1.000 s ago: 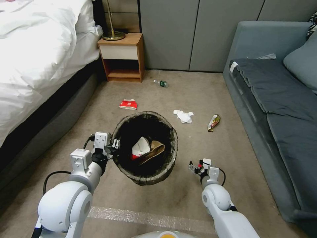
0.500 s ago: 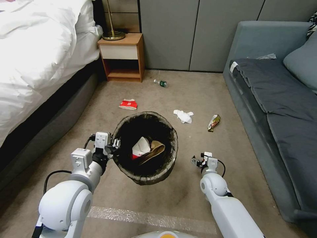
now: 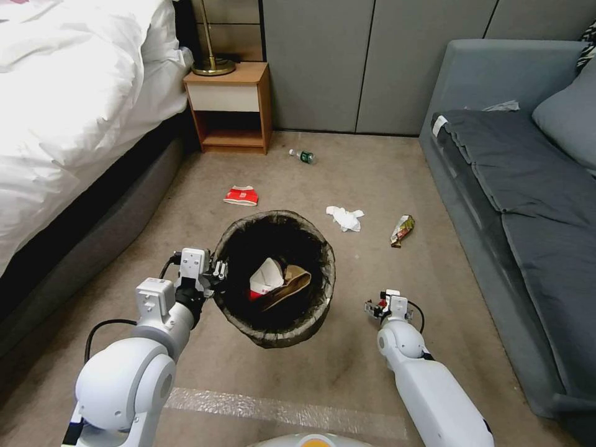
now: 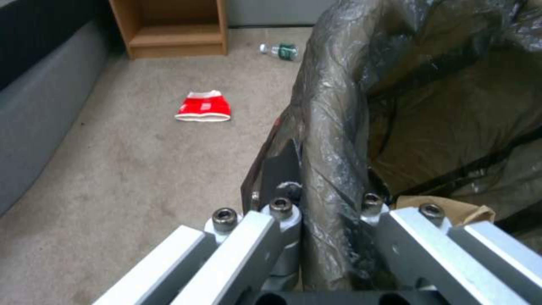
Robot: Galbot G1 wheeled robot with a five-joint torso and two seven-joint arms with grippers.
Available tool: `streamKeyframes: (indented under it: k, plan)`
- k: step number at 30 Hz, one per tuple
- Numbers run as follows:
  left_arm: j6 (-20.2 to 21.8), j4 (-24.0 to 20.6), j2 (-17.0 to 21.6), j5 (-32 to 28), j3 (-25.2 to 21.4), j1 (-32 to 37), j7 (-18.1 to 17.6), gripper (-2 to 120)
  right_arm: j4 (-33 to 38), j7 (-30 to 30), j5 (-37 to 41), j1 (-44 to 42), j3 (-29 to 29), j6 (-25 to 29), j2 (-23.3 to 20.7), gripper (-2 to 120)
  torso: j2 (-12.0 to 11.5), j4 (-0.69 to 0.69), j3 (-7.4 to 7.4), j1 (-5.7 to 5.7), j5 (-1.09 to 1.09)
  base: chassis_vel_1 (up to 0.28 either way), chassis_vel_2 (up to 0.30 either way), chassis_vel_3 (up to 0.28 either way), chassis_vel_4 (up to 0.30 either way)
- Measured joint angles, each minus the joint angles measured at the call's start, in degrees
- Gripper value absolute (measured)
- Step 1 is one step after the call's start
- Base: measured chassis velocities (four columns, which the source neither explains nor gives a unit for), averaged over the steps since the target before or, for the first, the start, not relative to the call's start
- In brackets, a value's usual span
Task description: Pick up the trash bin, then pick up the garbage from the floor and place it into the trash bin.
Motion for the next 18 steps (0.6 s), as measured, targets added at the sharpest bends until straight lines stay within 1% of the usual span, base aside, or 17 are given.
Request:
streamKeyframes:
  k: [7, 18]
  plan:
    - [0.0, 0.1, -0.1, 0.1, 0.2, -0.1, 0.0, 3, -3.8, -0.2, 0.0, 1.6, -0.1, 0.9, 0.5, 100, 0.0, 0.0, 0.0, 0.0, 0.0, 0.0, 0.0, 0.0, 0.0]
    - [0.1, 0.3, -0.2, 0.2, 0.3, -0.2, 0.0, 3, -4.0, -0.3, -0.2, 1.7, -0.3, 1.3, 0.6, 100, 0.0, 0.0, 0.0, 0.0, 0.0, 0.0, 0.0, 0.0, 0.0]
